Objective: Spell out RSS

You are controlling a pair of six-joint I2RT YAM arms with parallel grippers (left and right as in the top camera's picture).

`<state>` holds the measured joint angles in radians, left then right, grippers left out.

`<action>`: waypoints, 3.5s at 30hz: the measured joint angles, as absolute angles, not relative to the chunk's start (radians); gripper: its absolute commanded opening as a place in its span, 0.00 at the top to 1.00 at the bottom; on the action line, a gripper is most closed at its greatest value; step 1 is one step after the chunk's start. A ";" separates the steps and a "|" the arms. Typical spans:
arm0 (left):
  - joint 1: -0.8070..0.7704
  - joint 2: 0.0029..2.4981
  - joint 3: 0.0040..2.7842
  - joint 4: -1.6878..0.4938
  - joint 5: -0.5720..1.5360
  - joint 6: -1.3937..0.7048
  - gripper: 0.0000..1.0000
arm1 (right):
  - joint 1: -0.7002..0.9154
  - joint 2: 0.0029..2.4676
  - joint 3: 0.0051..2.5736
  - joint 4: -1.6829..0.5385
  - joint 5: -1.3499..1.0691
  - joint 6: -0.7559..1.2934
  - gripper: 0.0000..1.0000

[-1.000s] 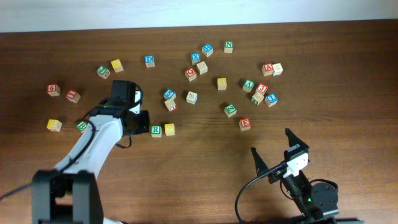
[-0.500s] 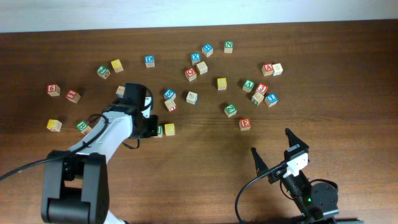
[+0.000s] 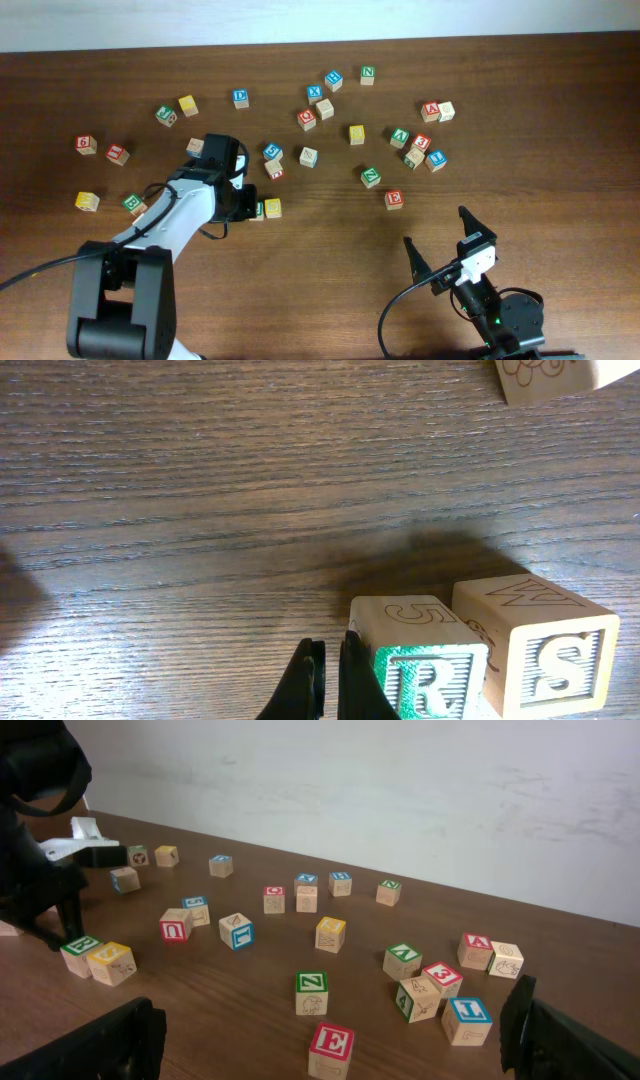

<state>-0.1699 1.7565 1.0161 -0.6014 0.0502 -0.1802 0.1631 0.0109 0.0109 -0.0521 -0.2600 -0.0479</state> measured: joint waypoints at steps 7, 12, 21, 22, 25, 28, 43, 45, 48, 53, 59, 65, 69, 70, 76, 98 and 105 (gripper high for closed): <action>-0.208 1.757 1.016 -0.598 0.049 -0.184 1.00 | 0.163 0.011 0.011 -0.052 -0.260 -0.048 0.02; -0.221 1.757 1.016 -0.596 0.034 -0.203 1.00 | 0.163 0.011 0.011 -0.052 -0.260 -0.048 0.02; -0.221 1.722 1.063 -0.719 -0.019 -0.206 1.00 | 0.163 0.011 0.011 -0.052 -0.260 -0.048 0.02; -0.221 1.683 1.081 -0.749 -0.033 -0.206 1.00 | 0.163 0.011 0.011 -0.052 -0.260 -0.048 0.02; -0.221 1.419 1.130 -0.833 -0.044 -0.197 1.00 | 0.163 0.011 0.011 -0.052 -0.260 -0.048 0.02; -0.221 1.137 1.150 -0.957 -0.043 -0.154 1.00 | 0.163 0.011 0.011 -0.052 -0.260 -0.047 0.02; -0.221 0.808 1.154 -1.390 -0.041 -0.123 0.01 | 0.163 0.010 0.011 -0.049 -0.299 0.117 0.02; -0.221 0.807 1.154 -1.390 -0.041 -0.123 0.01 | 0.163 0.010 0.011 -0.044 -0.363 0.320 0.02; -0.221 0.808 1.154 -1.390 -0.041 -0.123 0.01 | 0.163 0.010 0.011 -0.043 -0.450 0.482 0.02; -0.221 0.807 1.154 -1.392 -0.041 -0.123 0.01 | 0.163 0.153 0.049 -0.131 -0.500 0.522 0.02; -0.221 0.809 1.151 -1.391 -0.041 -0.123 0.01 | 0.162 0.742 0.431 -0.334 -0.437 0.303 0.02; -0.221 0.809 1.150 -1.390 -0.041 -0.123 0.01 | 0.199 1.329 0.970 -0.501 -0.270 0.206 0.02; -0.221 0.809 1.150 -1.391 -0.041 -0.123 0.01 | 0.310 1.583 1.254 -0.548 -0.119 0.196 0.02; -0.221 0.809 1.150 -1.391 -0.041 -0.123 0.01 | 0.325 1.637 1.316 -0.580 -0.099 0.187 0.02; -0.221 0.809 1.150 -1.392 -0.041 -0.123 0.01 | 0.347 2.093 1.793 -0.870 -0.052 0.117 0.02; -0.221 0.809 1.150 -1.391 -0.041 -0.123 0.01 | 0.350 2.318 1.928 -0.773 -0.053 0.101 0.02; -0.221 0.809 1.150 -1.391 -0.041 -0.123 0.01 | 0.350 2.318 1.928 -0.762 -0.067 0.105 0.02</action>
